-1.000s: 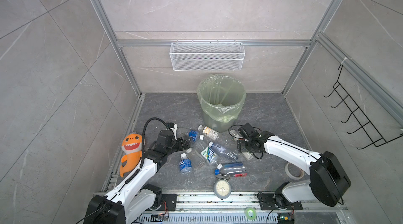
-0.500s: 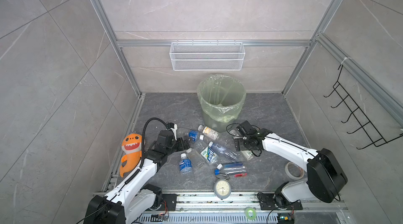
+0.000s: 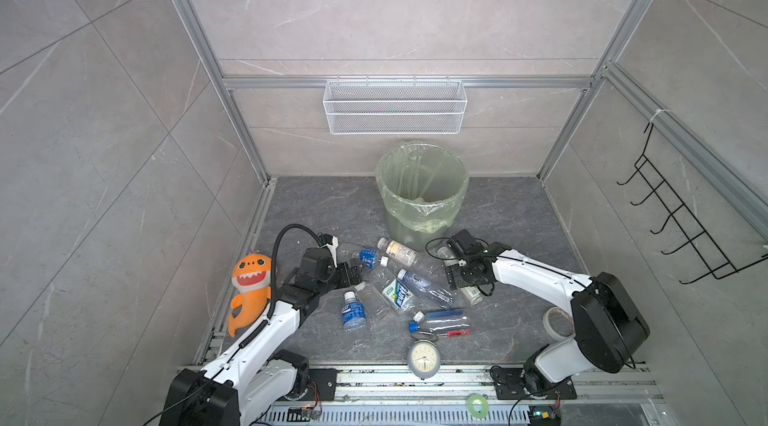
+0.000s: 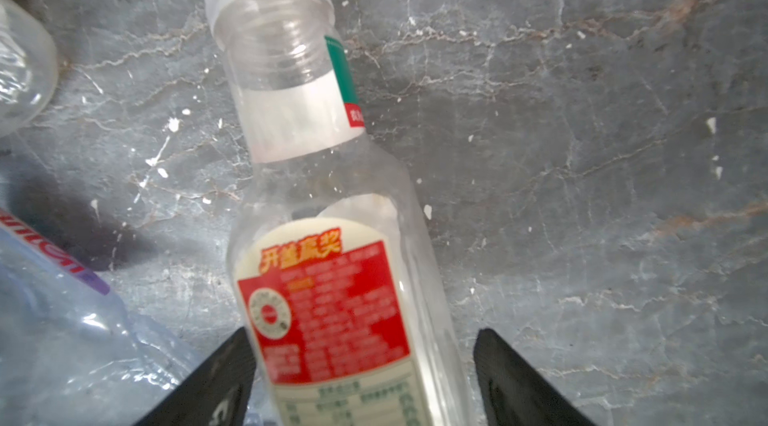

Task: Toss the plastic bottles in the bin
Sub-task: 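Lower the right gripper onto the red-labelled bottle and close it, then lift the red-labelled bottle over the bin and open the right gripper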

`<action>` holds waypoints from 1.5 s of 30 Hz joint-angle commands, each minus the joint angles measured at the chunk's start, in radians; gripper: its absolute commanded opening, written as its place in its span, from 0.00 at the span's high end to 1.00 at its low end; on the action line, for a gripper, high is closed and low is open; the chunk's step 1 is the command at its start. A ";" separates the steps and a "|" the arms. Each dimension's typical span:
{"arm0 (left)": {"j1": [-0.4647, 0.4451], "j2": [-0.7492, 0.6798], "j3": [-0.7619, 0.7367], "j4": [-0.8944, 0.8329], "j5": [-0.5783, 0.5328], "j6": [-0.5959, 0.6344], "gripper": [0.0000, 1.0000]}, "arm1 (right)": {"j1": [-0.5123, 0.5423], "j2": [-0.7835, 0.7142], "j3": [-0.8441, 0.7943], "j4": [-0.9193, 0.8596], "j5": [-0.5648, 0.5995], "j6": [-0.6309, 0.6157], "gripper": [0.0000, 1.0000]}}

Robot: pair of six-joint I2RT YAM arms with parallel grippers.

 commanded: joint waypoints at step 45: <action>0.003 0.062 0.054 -0.007 0.048 0.023 0.02 | 0.009 -0.483 -0.253 0.193 0.063 0.044 0.42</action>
